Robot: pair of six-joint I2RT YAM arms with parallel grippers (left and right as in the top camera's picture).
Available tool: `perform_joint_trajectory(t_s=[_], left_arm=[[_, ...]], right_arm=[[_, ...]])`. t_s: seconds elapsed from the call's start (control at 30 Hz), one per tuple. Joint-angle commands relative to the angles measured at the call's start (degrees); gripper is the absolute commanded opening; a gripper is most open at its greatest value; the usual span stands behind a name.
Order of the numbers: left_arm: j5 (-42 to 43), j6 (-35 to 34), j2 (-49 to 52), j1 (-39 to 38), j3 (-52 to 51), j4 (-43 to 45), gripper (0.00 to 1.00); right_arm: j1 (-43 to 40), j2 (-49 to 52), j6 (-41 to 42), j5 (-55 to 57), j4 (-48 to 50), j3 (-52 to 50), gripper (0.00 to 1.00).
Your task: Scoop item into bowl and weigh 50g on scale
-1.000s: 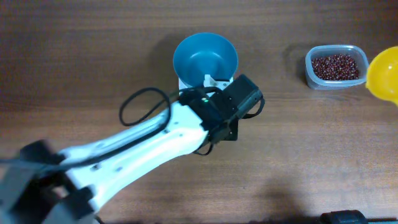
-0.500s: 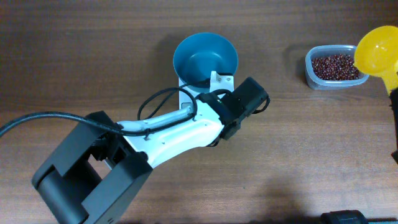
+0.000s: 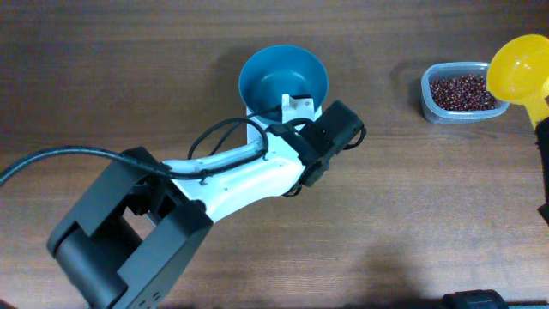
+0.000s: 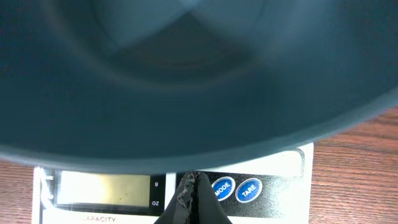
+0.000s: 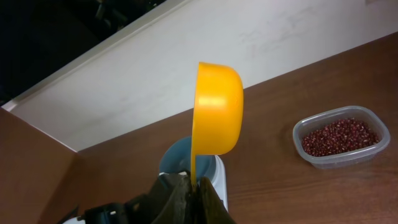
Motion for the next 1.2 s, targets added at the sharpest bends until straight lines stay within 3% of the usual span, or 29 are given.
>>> perform_joint_trajectory(t_s=[0.0,0.27,0.4,0.53,0.63,0.77,0.83,0.93,1.0,1.07,1.1,1.13,1.17], left_arm=[[0.74,-0.74,2.58,0.28,0.28,0.11,0.0],[2.34,-0.68,3.69,0.2,0.76,-1.97,0.0],[2.73,-0.7,-6.27,0.13,3.72,-16.2,0.0],[2.51,-0.68,-19.78,0.15,3.72,-24.3,0.0],[-7.56,-0.74,-30.88,0.92,3.72,-29.42,0.0],[-23.96,-0.7,-43.82,10.51,3.72,-28.72,0.02],[-24.11,-0.26,-45.79,17.97,3.72,-31.26,0.0],[-16.17,-0.26,-46.56,28.98,3.72,-39.26,0.05],[-11.87,-0.26,-46.47,34.03,3.72,-42.25,0.11],[-14.64,-0.28,-45.83,36.26,3.69,-40.54,0.26],[-17.46,-0.28,-45.03,37.03,3.69,-38.84,0.49],[-17.73,-0.28,-44.28,37.42,3.69,-37.97,0.82],[-17.14,-0.28,-43.47,37.48,3.69,-37.66,0.99]], right_arm=[[-0.33,0.2,-0.2,0.5,0.22,0.55,0.04],[-0.33,0.22,-0.22,1.22,0.2,0.55,0.04],[-0.33,0.22,-0.22,2.51,0.2,0.55,0.04],[-0.33,0.72,-0.22,4.17,0.13,0.55,0.04],[-0.33,2.6,-1.66,4.48,-1.88,-0.07,0.04],[-0.33,8.2,-5.38,6.97,-2.86,-8.04,0.04],[-0.33,12.52,-5.35,6.91,-3.13,-10.75,0.04],[-0.33,19.26,-5.14,5.4,-3.19,-10.58,0.04],[-0.5,23.63,-5.18,5.46,-2.23,-9.88,0.04],[-0.55,26.29,-5.38,8.0,-1.22,-9.66,0.04],[-0.55,28.09,-5.35,9.94,0.39,-9.66,0.04],[-0.52,29.4,-5.14,9.33,2.45,-9.64,0.04],[-0.52,30.36,-5.18,8.13,4.37,-9.64,0.04]])
